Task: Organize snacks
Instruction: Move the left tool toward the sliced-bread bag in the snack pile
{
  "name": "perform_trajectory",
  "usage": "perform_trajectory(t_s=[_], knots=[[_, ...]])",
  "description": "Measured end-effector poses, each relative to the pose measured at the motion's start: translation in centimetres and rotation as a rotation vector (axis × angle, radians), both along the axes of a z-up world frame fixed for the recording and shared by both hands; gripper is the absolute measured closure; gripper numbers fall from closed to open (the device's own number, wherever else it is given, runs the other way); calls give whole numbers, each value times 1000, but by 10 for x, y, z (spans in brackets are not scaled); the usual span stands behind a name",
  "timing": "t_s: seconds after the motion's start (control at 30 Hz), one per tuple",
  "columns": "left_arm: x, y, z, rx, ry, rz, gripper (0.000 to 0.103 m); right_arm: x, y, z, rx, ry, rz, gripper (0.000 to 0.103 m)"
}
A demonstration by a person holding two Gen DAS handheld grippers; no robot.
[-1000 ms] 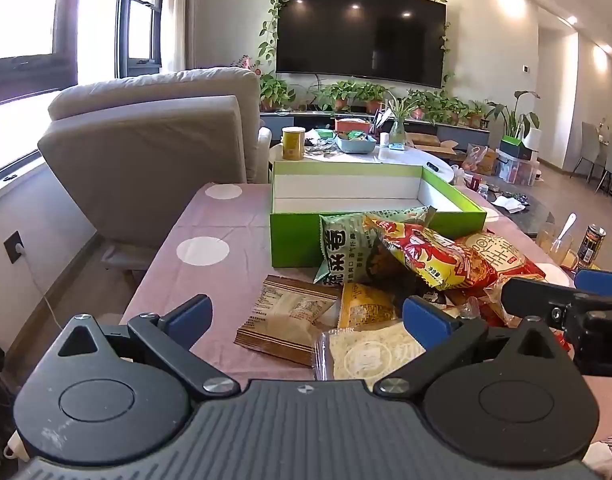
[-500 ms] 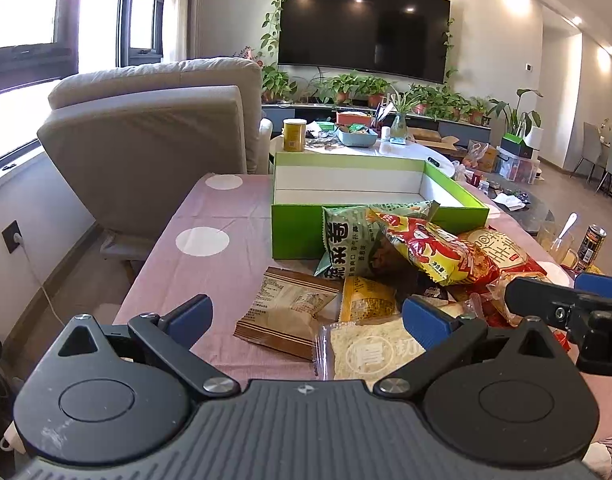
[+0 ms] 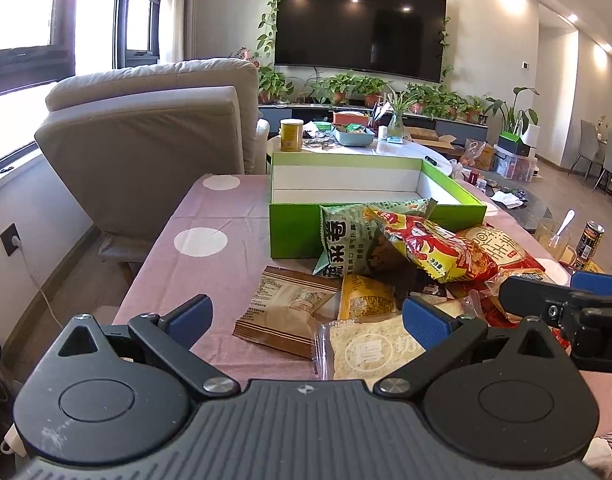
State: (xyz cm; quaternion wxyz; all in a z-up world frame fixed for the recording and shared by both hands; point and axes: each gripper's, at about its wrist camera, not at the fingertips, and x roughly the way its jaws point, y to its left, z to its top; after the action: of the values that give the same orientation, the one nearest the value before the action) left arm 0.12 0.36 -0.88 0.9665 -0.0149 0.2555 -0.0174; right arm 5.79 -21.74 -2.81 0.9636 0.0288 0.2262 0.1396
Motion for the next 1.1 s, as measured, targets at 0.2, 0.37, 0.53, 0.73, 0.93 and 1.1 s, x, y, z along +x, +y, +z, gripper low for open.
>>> perform_trajectory(t_s=[0.2,0.37,0.53,0.73,0.93,1.1], knots=[[-1,-1,-1,3,2,-8,1,0,0,-1,2,3,-4,17],[0,0,-1,3,5,-8,1,0,-1,-1,2,3,-6,17],[0,1,-2,2,8,-9,1,0,-1,-2,0,2,-9,17],[-1,-1,-4,6,10,-18,1,-1,-1,-2,-7,-1,-16,17],[0,-2,-6,8,17,-29,1,-1,-1,-3,-13,0,-20,17],[1,-2,-8,1,29,-38,8,0,0,-4,-28,8,-25,17]])
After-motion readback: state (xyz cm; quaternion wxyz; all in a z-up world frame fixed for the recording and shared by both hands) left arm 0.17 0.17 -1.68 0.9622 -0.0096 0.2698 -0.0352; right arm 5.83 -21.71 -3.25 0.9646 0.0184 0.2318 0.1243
